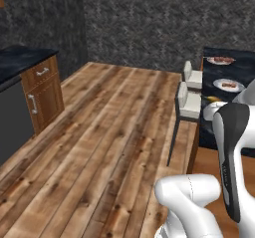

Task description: Pick up each banana from the fridge and place one banana on each plate on the dining counter.

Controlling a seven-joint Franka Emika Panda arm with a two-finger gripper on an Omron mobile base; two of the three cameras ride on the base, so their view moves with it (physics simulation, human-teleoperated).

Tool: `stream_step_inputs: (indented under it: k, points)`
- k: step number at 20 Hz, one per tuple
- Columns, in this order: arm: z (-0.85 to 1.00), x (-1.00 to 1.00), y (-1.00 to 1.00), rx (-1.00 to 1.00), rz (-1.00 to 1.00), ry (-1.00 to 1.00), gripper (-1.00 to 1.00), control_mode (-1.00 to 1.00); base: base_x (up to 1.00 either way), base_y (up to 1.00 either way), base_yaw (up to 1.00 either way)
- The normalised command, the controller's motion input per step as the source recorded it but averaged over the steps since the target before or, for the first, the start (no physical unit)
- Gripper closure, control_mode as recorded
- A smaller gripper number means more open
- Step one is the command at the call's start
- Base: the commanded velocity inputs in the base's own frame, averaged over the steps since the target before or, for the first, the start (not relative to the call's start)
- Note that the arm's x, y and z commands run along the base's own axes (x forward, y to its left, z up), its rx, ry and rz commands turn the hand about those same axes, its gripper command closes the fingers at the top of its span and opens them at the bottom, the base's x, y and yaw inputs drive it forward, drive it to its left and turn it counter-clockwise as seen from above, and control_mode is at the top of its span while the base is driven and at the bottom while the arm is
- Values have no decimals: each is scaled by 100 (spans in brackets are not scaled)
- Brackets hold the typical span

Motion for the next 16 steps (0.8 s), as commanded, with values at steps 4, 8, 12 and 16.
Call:
stream_step_inputs:
  k: [4, 8, 12, 16]
  points:
    - [0, 0, 0, 0, 0, 0, 100, 100, 95, 86, -14]
    - [0, 0, 0, 0, 0, 0, 100, 100, 75, 100, -24]
    - [0, 0, 0, 0, 0, 0, 100, 100, 55, 100, -21]
    - [0, 0, 0, 0, 0, 0, 100, 100, 33, 20, -18]
